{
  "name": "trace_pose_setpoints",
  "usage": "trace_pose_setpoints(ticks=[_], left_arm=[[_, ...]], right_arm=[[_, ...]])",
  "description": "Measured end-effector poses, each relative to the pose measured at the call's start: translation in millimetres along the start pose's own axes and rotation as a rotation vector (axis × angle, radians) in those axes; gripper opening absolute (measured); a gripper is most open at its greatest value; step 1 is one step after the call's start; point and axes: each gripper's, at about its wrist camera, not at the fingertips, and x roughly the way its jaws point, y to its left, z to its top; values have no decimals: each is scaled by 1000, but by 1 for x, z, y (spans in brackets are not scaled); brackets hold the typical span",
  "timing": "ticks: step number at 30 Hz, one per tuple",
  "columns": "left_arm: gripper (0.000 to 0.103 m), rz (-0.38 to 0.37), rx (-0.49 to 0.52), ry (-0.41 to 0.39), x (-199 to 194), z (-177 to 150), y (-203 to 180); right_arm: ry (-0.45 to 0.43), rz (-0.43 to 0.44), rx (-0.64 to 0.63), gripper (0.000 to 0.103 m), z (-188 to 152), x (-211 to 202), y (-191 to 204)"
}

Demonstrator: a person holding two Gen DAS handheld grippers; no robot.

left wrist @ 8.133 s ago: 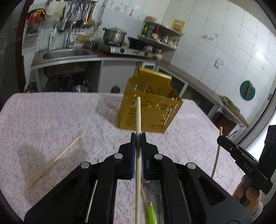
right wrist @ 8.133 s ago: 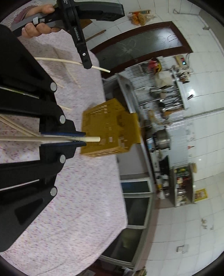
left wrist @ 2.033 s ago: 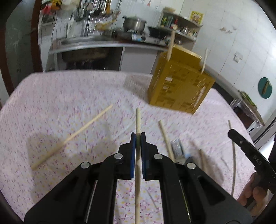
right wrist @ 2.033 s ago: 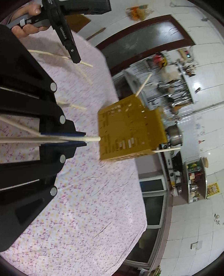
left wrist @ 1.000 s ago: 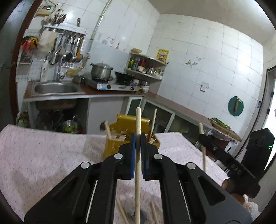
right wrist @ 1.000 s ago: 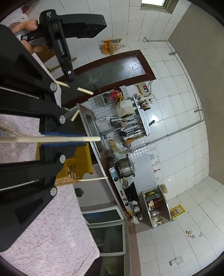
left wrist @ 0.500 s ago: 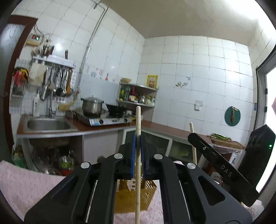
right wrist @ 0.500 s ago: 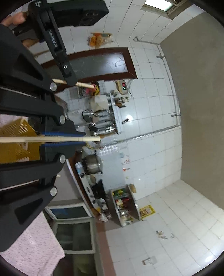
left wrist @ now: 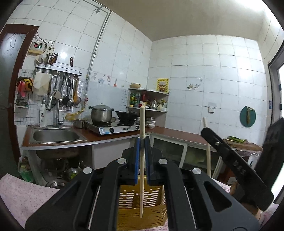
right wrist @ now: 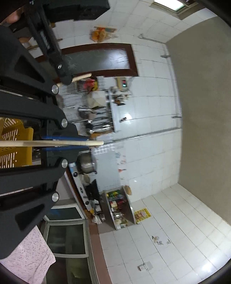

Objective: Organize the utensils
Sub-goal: 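Lower both held chopsticks into the yellow holder's opening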

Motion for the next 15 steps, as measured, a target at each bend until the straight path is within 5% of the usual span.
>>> trace_pose_setpoints(ticks=[9, 15], left_arm=[[4, 30, 7, 18, 19, 20, 11], [4, 41, -1, 28, 33, 17, 17]], right_arm=[[63, -28, 50, 6, 0, 48, -21], [-19, -45, 68, 6, 2, 65, -23]])
